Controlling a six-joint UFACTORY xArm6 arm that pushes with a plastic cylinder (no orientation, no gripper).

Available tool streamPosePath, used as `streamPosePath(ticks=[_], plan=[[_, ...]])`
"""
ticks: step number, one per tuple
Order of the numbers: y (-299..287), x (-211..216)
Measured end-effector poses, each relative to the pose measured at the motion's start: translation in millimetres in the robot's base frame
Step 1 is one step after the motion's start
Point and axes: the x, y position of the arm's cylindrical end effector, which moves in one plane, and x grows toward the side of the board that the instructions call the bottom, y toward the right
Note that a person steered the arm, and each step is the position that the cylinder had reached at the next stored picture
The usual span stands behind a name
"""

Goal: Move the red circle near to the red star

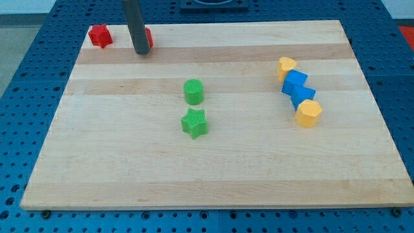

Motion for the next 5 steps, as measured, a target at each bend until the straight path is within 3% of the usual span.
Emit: streamPosePath(ticks=[2,4,5], plan=[[56.7,12.2],[53.5,-24.3],[23.0,-24.3]])
